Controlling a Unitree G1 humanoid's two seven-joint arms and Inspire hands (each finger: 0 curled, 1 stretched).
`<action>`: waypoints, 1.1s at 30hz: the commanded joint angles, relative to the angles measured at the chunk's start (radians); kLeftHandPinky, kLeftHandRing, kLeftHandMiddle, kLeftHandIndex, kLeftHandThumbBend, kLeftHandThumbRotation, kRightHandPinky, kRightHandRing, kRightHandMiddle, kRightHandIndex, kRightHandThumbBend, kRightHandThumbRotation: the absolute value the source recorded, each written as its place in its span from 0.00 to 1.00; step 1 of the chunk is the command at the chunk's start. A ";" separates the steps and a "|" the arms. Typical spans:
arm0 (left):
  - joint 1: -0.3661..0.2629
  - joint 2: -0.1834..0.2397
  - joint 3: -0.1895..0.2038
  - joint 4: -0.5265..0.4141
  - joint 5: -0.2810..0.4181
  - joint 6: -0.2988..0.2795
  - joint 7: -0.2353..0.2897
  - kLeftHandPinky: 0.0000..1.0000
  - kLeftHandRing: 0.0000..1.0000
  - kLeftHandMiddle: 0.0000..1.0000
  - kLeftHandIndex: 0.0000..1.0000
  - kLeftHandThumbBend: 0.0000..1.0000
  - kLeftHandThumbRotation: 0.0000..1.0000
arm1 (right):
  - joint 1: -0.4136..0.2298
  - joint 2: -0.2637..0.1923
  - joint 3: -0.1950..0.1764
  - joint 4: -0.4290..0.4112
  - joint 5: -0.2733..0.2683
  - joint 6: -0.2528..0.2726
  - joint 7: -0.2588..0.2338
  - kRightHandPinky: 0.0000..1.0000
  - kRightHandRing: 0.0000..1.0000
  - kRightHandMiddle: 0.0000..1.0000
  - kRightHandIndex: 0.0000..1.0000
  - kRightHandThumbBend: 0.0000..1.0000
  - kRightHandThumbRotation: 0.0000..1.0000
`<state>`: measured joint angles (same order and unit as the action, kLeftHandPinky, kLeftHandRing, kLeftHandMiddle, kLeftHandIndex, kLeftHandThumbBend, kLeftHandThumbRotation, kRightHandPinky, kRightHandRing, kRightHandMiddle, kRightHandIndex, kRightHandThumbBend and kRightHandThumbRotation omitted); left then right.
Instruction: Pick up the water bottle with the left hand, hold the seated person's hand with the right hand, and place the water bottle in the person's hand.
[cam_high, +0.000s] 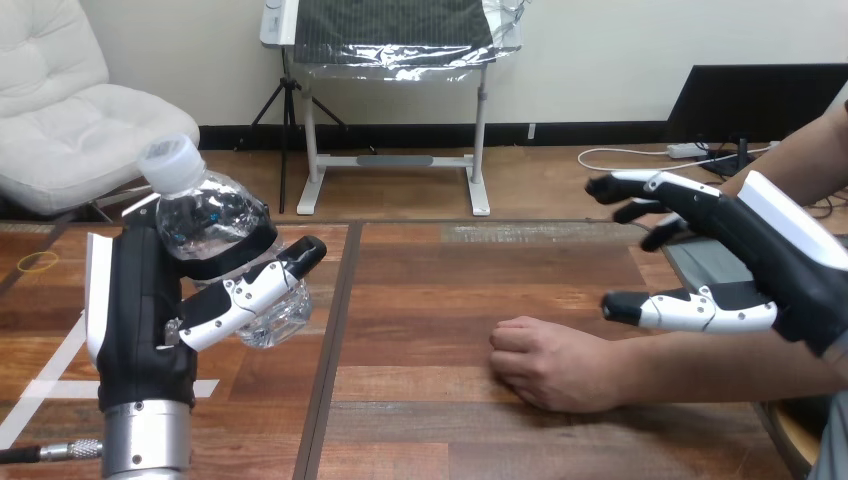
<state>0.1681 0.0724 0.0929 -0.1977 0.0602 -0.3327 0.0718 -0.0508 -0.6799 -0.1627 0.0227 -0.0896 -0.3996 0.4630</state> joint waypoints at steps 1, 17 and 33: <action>-0.029 -0.009 -0.002 -0.054 -0.003 -0.010 0.002 0.21 0.26 0.32 0.37 0.58 0.00 | -0.095 -0.064 0.006 0.033 -0.019 0.007 0.030 0.64 0.82 0.86 0.85 0.90 0.54; -0.037 -0.002 0.006 -0.043 -0.017 -0.026 -0.007 0.21 0.26 0.32 0.37 0.57 0.00 | -0.161 -0.152 0.053 0.109 -0.087 0.010 0.131 0.66 0.84 0.87 0.87 0.97 0.45; -0.043 0.005 0.013 -0.034 -0.029 -0.027 -0.017 0.20 0.25 0.32 0.36 0.56 0.00 | -0.219 -0.222 0.118 0.127 -0.147 0.104 0.255 0.76 0.88 0.88 0.89 1.00 0.44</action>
<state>0.1827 0.0718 0.0970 -0.1976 0.0448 -0.3327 0.0597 -0.1926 -0.8582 -0.0639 0.1563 -0.2264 -0.3275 0.6906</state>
